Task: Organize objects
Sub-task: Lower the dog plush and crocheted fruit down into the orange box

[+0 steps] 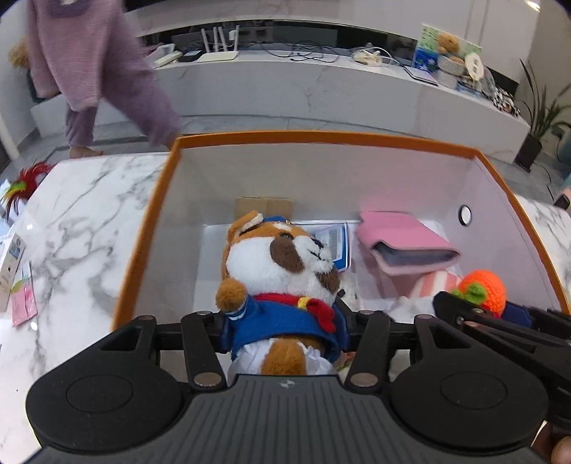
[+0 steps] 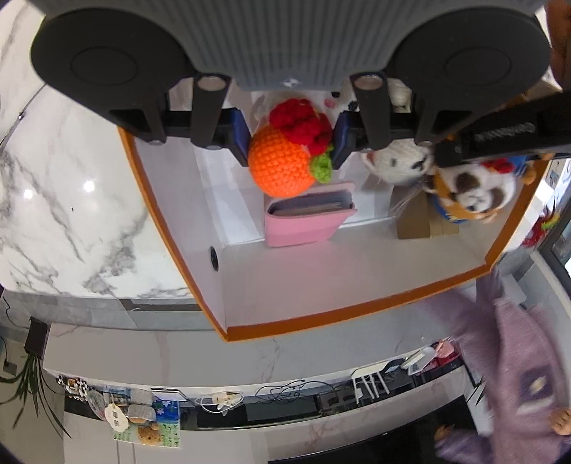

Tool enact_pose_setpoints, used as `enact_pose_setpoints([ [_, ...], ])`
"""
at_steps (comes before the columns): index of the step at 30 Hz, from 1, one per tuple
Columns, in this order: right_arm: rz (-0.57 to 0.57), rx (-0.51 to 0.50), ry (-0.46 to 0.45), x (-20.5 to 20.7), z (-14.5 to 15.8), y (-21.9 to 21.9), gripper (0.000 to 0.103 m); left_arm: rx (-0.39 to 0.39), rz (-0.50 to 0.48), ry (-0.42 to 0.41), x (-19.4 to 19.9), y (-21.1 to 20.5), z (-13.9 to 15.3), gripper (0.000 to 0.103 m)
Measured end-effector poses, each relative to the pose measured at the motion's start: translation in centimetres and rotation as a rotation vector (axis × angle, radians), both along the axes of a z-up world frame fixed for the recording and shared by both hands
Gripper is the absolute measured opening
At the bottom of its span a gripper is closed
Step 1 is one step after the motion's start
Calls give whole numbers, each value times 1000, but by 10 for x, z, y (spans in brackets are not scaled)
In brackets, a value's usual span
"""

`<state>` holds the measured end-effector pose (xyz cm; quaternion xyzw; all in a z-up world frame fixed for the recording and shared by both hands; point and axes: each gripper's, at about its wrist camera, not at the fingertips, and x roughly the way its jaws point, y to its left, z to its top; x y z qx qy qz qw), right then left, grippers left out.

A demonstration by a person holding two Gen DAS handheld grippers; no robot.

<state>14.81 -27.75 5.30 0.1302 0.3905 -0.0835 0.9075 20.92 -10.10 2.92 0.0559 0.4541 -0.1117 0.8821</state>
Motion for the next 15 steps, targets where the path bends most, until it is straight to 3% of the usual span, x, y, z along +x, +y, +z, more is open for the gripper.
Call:
enact_pose_setpoints([
  [15,13,-18,56,-21,10,12,48,32,13,20,-5,8,3,58],
])
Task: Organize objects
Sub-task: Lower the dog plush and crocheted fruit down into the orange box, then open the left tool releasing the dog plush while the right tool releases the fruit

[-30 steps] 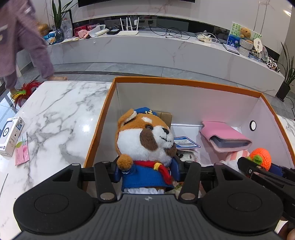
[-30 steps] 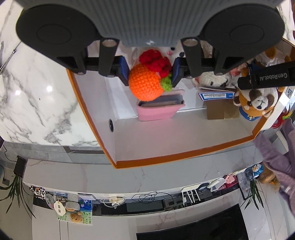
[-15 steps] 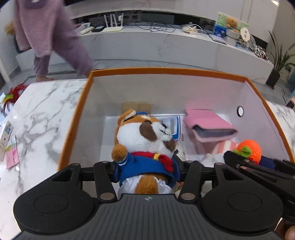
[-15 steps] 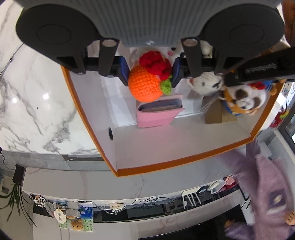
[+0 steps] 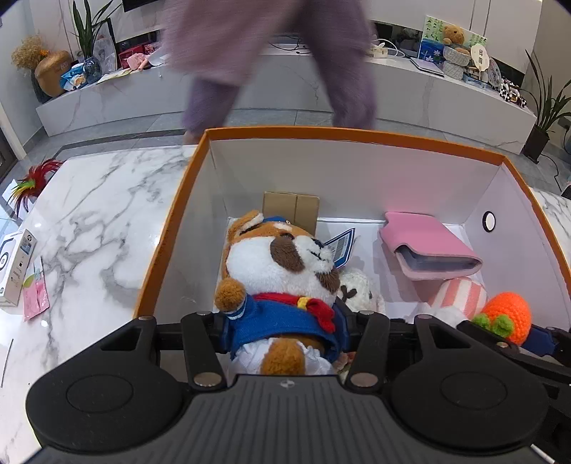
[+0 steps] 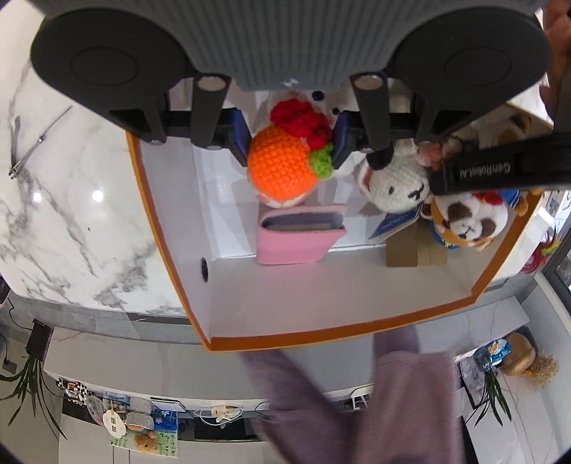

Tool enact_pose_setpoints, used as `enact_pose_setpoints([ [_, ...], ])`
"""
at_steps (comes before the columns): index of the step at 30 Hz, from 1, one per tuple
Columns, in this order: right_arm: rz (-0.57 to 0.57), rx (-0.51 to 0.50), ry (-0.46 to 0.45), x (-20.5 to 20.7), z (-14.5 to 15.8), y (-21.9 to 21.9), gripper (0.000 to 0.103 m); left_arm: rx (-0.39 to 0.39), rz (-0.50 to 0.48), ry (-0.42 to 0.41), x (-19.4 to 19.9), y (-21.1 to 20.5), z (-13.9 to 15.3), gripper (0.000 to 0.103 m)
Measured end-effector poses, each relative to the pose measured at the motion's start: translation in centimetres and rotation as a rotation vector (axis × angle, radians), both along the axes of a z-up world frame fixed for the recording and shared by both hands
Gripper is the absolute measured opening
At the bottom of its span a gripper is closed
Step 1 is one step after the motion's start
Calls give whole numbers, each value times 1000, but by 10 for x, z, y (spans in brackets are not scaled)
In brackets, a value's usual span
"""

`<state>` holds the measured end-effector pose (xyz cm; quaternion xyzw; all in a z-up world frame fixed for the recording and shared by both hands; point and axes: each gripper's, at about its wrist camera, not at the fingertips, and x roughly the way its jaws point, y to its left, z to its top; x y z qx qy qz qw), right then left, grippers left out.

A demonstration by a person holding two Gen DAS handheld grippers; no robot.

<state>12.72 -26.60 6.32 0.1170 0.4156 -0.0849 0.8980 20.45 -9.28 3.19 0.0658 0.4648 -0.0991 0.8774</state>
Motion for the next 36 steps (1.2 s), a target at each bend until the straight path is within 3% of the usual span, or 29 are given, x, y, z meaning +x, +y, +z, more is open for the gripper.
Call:
enact_pose_setpoints([
  [6,-35,-2,-70,12,2,-1,48,-10,22,-13,5,6,-2,58],
  [15,-53,-29,-44,30,-10,0,48,5,28,-24,13,1,-9,59],
  [28,-83,-24,-38,24,-13,-1,49,-30,24,-12,12,3,-8,59],
  [36,-84,-29,-40,25,-13,0,50,-9,20,-20,11,-1,-9,62],
])
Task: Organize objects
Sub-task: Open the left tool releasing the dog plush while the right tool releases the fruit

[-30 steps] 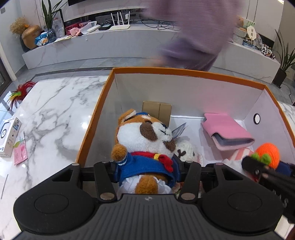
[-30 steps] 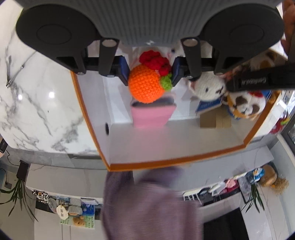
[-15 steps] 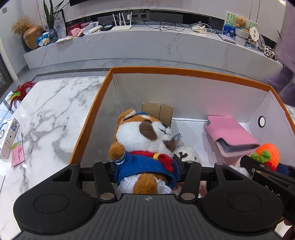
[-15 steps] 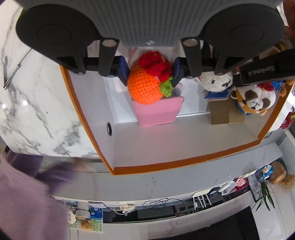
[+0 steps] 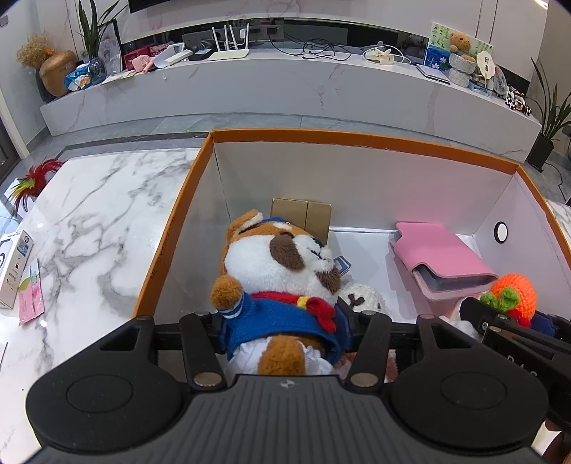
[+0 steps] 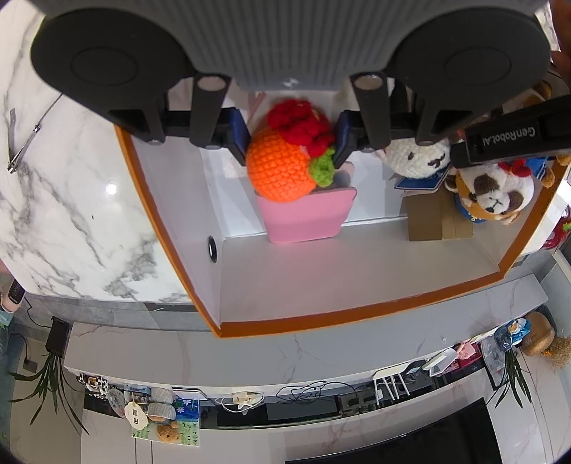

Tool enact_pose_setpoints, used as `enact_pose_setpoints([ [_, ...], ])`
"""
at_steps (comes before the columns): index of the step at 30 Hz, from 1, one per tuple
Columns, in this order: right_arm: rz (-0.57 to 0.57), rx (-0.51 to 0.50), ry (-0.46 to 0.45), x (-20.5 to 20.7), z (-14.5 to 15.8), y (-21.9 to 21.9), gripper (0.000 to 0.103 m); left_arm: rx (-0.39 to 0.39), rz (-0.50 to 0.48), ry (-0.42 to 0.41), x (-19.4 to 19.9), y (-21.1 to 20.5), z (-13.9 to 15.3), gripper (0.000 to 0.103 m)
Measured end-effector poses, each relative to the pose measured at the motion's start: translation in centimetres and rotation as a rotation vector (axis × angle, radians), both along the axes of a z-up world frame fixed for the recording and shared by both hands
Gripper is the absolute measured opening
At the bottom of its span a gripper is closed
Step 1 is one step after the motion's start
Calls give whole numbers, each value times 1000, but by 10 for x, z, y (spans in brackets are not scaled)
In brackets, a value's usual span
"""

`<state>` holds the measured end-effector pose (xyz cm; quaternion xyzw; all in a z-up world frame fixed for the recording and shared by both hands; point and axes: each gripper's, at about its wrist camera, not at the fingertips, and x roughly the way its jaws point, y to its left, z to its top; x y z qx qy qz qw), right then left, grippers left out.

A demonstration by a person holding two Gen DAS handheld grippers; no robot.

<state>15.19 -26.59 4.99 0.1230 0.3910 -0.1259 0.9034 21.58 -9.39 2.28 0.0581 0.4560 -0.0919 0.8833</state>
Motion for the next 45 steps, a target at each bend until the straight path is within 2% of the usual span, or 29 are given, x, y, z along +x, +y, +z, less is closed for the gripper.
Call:
enact_pose_setpoints([
  [5,9,-5,3,1,-2,2,58,10,-7,-4,-1,-2,1,63],
  [16,17,-1,-3,-1,-1,2,63,-39,-6,17,-1,6,4,63],
  [18,36,14,-14,-2,1,3,71,-50,-5,19,-1,6,6,63],
  [20,49,7,-17,-2,2,7,75,-56,-7,19,-2,7,8,63],
  [23,53,-27,-14,-3,3,12,75,-56,-12,13,-2,7,10,63],
  [45,51,-36,-63,-10,15,11,75,-62,15,-20,-5,19,21,64],
])
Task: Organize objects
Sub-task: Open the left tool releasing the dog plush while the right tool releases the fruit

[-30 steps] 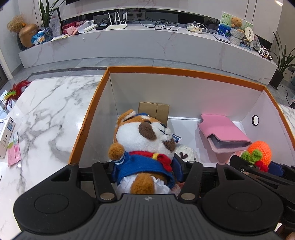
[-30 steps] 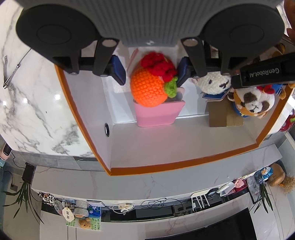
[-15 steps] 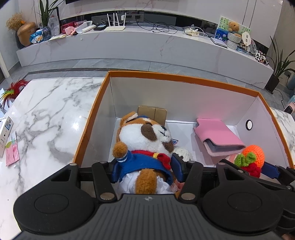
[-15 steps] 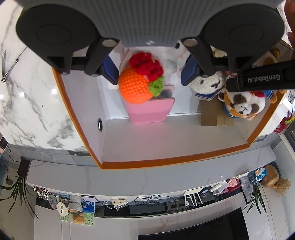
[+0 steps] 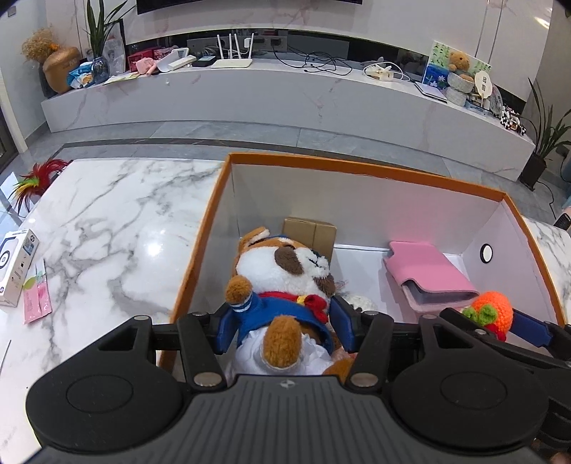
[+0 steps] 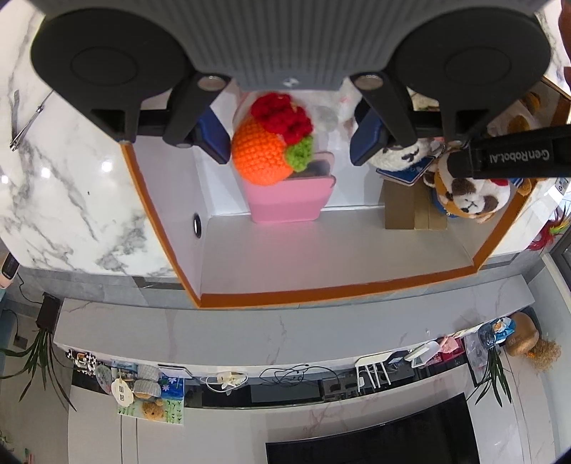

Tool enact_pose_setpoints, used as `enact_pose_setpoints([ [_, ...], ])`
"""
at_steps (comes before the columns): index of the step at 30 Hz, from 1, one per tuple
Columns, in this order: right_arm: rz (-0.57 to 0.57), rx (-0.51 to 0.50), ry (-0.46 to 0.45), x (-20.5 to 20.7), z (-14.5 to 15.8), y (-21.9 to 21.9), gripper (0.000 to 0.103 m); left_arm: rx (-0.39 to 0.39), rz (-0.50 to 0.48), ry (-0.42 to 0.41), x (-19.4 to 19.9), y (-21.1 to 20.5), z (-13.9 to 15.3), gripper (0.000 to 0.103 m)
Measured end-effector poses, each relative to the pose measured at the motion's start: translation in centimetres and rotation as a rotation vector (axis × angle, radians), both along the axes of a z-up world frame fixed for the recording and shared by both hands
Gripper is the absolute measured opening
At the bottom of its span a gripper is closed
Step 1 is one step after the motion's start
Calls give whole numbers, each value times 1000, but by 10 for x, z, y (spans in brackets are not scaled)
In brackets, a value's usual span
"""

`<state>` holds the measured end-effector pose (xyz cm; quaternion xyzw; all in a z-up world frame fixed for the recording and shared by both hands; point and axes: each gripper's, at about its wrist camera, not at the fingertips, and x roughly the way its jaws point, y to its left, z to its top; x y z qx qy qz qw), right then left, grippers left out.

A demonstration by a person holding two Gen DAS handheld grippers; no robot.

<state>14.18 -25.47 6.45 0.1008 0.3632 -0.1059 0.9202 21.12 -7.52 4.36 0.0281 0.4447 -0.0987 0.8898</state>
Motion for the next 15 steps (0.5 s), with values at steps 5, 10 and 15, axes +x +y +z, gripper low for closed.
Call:
enact_pose_setpoints([
  [5,-1,-1,-9,-1,2,0,75,0,4,-12,-1,1,4,64],
  [10,0,-5,-15,-1,3,1,77,0,16,-42,-5,2,11,64],
  [15,0,-11,-19,-2,4,2,78,1,20,-58,-7,2,16,64],
])
